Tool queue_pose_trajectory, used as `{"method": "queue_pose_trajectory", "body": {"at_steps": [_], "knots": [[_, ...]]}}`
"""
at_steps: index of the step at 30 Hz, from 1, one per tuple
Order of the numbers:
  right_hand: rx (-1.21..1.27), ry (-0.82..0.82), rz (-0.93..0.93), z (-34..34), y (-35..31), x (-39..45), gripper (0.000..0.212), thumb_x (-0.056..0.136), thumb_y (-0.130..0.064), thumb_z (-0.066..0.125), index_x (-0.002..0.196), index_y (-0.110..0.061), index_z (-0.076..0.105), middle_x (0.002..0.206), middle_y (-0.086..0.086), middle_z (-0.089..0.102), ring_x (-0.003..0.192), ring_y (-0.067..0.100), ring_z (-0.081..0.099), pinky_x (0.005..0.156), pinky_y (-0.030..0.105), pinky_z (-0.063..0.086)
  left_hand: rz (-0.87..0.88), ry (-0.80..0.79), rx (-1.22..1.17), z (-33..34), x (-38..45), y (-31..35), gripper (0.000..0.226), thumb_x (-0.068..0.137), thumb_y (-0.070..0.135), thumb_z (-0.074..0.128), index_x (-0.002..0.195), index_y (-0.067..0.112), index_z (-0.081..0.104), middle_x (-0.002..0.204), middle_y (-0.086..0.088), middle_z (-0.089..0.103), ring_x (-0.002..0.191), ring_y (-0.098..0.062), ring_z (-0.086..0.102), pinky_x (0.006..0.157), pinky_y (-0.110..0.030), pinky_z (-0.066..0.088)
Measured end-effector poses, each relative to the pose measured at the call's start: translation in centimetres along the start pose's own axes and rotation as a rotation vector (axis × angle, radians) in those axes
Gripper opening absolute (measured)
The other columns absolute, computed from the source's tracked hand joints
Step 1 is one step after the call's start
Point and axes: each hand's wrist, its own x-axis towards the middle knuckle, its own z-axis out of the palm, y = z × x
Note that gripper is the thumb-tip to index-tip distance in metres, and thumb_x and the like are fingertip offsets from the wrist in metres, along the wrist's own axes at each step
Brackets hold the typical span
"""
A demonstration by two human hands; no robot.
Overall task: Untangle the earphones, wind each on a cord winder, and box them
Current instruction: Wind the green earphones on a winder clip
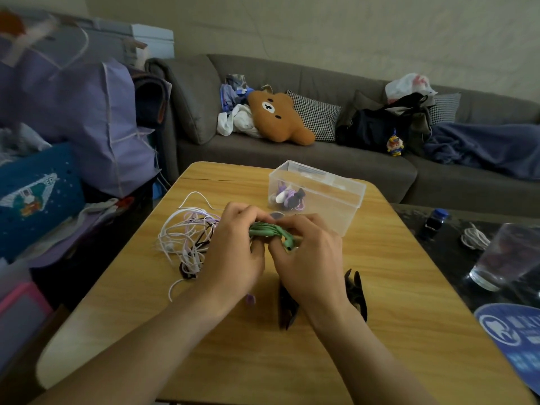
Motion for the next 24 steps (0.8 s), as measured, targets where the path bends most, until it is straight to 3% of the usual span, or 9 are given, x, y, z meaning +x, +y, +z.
{"method": "queue_pose_trajectory", "body": {"at_steps": [5,9,13,21,24], "knots": [[0.130,0.067,0.103,-0.4,-0.2,0.5,0.022,0.077,-0.017,0.080,0.096,-0.028,0.080,0.084,-0.016,0.069,0.076,0.005,0.066,0.070,0.033,0.058,-0.053,0.010,0.023,0.9,-0.7,0.6,0.031,0.092,-0.003,0.060,0.115,0.017,0.061,0.114,0.003,0.032,0.081,0.003,0.043,0.076,-0.003,0.040],[0.174,0.084,0.063,-0.8,-1.0,0.3,0.030,0.074,-0.009,0.079,0.095,-0.030,0.080,0.077,-0.027,0.065,0.080,-0.001,0.066,0.070,0.023,0.056,-0.118,0.034,-0.054,1.3,-0.7,1.0,0.037,0.092,-0.003,0.054,0.118,0.023,0.058,0.116,0.000,0.035,0.087,0.005,0.046,0.074,-0.001,0.040],[0.199,0.110,0.018,-0.4,-0.9,0.2,0.030,0.070,-0.006,0.078,0.091,-0.026,0.080,0.080,-0.016,0.073,0.077,0.002,0.068,0.069,0.024,0.057,-0.167,0.052,-0.136,1.3,-0.8,1.1,0.041,0.089,-0.006,0.054,0.114,0.026,0.055,0.110,-0.002,0.043,0.088,0.002,0.050,0.071,-0.003,0.039],[0.280,0.192,-0.079,0.4,-1.1,-0.4,0.026,0.070,0.004,0.075,0.089,-0.015,0.077,0.085,-0.008,0.075,0.081,0.002,0.071,0.075,0.016,0.056,-0.173,0.083,-0.265,1.6,-1.2,0.8,0.052,0.091,0.008,0.062,0.109,0.044,0.029,0.111,-0.005,0.057,0.095,-0.015,0.060,0.072,-0.030,0.053],[0.293,0.211,-0.119,0.4,-1.2,-0.4,0.028,0.070,0.004,0.075,0.090,-0.016,0.076,0.086,-0.008,0.076,0.083,0.001,0.071,0.077,0.017,0.057,-0.156,0.088,-0.317,1.3,-1.2,1.0,0.048,0.092,0.004,0.059,0.113,0.036,0.030,0.109,-0.004,0.059,0.094,-0.015,0.061,0.073,-0.031,0.053]]}}
